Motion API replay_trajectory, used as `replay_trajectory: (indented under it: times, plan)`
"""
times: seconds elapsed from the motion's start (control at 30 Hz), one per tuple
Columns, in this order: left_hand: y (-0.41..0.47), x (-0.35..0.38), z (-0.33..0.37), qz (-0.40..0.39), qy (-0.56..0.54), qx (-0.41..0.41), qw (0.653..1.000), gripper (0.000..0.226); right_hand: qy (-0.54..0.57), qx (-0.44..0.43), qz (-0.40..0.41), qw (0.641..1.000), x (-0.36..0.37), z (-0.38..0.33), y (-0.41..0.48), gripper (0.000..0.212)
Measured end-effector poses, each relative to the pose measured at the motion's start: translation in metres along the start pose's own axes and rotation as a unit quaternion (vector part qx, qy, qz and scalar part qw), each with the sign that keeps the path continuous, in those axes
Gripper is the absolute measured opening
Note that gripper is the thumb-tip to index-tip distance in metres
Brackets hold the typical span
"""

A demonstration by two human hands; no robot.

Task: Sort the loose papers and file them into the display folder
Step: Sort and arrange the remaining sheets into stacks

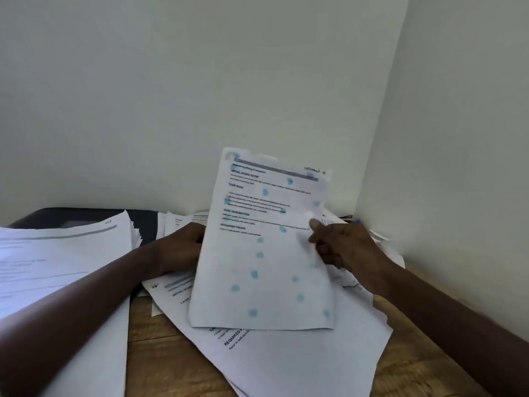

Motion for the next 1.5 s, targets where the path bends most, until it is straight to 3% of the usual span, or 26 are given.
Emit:
replay_trajectory:
  times: [0.07,0.27,0.53,0.7,0.77,0.83,0.93,1.03,1.23,1.5]
  plan:
    - [-0.003,0.003,0.01,0.002,0.045,0.029,0.999,0.027,0.002,0.028,0.013,1.0,-0.002,0.013,0.001,0.024]
    - [0.001,0.007,0.01,-0.044,-0.017,0.019,0.999,0.04,0.038,0.109,0.027,0.993,-0.01,0.028,0.007,0.047]
    - [0.002,0.006,0.012,-0.039,-0.049,0.025,0.998,0.043,-0.005,0.071,-0.042,0.997,-0.021,0.034,0.013,0.049]
    - [0.001,0.006,0.009,-0.065,-0.082,0.015,0.994,0.023,-0.106,0.0,-0.012,0.994,-0.045,0.033,0.019,0.039]
    - [0.0,0.006,0.009,-0.06,-0.076,0.023,0.995,0.025,-0.236,-0.048,-0.001,0.971,-0.059,0.032,0.022,0.043]
    - [-0.002,0.007,0.012,-0.06,-0.062,0.03,0.996,0.03,-0.376,-0.092,0.002,0.922,-0.07,0.031,0.023,0.044]
    - [-0.003,0.009,0.013,-0.059,-0.04,0.03,0.997,0.032,-0.498,-0.106,0.032,0.86,-0.083,0.034,0.022,0.038]
    - [-0.005,0.009,0.014,-0.049,-0.05,0.011,0.997,0.028,-0.532,-0.104,0.062,0.838,-0.09,0.038,0.022,0.029]
    - [-0.006,0.009,0.014,-0.059,-0.068,-0.006,0.996,0.025,-0.548,-0.157,0.088,0.817,-0.092,0.037,0.02,0.032]
    - [-0.01,0.008,0.017,-0.072,-0.064,-0.008,0.995,0.029,-0.658,-0.192,0.086,0.723,-0.103,0.024,0.025,0.036]
Point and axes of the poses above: each hand's wrist, its own y-axis towards the middle knuckle, its own x-axis out of the palm, z = x × y, the point moved 3 cm from there along y, towards the middle knuckle, and after that the axes turned 14 degrees about -x, right-handed, at the moved point
